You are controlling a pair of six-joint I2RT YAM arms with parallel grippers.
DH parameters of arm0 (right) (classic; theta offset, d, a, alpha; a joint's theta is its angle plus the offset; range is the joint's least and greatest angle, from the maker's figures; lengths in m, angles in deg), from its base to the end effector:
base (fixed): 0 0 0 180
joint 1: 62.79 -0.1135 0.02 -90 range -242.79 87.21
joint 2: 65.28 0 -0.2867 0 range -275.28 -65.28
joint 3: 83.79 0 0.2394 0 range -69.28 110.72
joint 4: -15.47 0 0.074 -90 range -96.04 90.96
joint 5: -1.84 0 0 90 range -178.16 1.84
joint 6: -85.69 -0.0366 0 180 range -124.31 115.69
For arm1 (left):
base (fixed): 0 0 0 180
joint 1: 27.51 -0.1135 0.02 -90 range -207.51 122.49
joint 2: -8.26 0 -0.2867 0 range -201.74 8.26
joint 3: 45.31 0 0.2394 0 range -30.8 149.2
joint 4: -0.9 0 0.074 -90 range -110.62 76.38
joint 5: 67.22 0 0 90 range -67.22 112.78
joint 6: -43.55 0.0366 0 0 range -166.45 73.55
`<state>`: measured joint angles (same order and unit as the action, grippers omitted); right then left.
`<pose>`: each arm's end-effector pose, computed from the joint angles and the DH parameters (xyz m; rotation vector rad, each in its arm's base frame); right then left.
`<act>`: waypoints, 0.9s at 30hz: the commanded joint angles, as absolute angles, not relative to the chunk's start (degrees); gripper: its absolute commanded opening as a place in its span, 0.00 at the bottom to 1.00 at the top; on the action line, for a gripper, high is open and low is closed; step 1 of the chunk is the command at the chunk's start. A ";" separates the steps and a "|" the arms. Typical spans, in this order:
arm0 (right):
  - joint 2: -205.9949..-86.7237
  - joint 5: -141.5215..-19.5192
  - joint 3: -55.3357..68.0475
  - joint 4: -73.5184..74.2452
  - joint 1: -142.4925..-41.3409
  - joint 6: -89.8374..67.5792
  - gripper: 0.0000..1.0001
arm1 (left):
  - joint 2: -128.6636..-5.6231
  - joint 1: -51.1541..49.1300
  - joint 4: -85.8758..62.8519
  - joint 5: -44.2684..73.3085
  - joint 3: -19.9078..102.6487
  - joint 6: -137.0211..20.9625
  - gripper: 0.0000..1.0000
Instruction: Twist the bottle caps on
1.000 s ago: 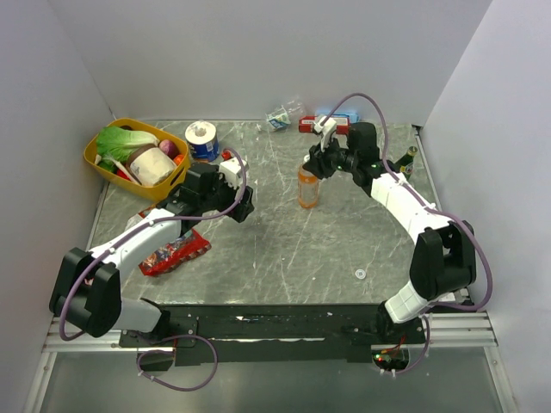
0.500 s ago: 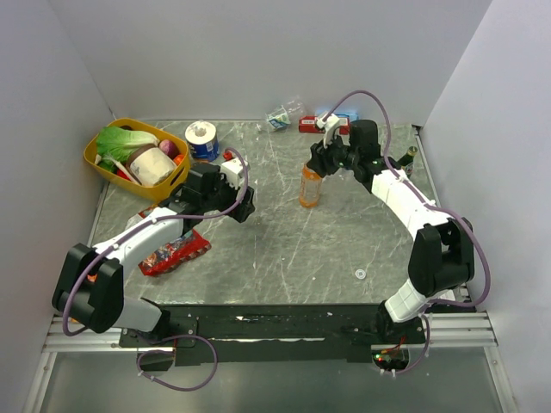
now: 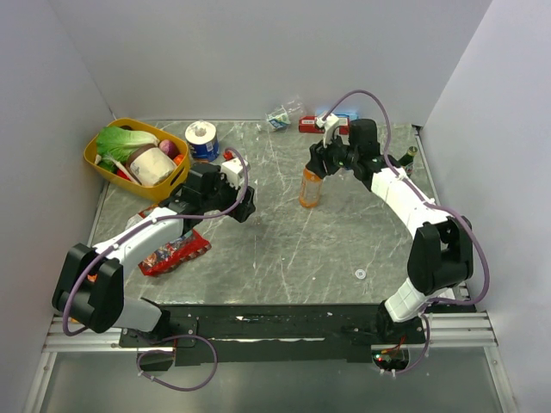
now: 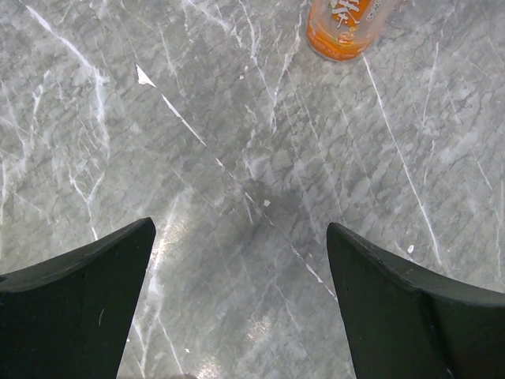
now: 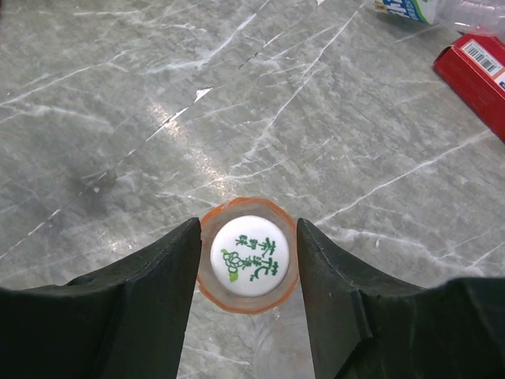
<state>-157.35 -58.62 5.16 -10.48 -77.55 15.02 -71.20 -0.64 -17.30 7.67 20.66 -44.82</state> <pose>0.3454 0.1097 0.3356 -0.8902 1.8366 0.4840 0.2574 -0.1411 0.2821 0.6816 2.0392 -0.5389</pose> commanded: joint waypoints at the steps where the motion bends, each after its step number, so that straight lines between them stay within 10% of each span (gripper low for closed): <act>1: -157.04 -58.72 8.59 -10.99 -77.03 15.11 0.60 | -71.45 -0.53 -14.41 7.49 22.29 -45.92 0.96; 10: -154.49 -57.49 12.54 -11.70 -77.12 11.86 0.99 | -74.26 -0.53 -14.06 10.48 27.46 -37.59 0.96; 27: -149.22 -57.40 15.80 -15.92 -77.12 9.40 0.99 | -105.62 -3.08 -10.45 16.28 57.95 -14.64 0.96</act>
<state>-153.22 -57.46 15.10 -15.36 -77.51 9.84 -97.19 -1.51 -10.96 14.18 47.88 -21.00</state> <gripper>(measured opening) 0.993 0.961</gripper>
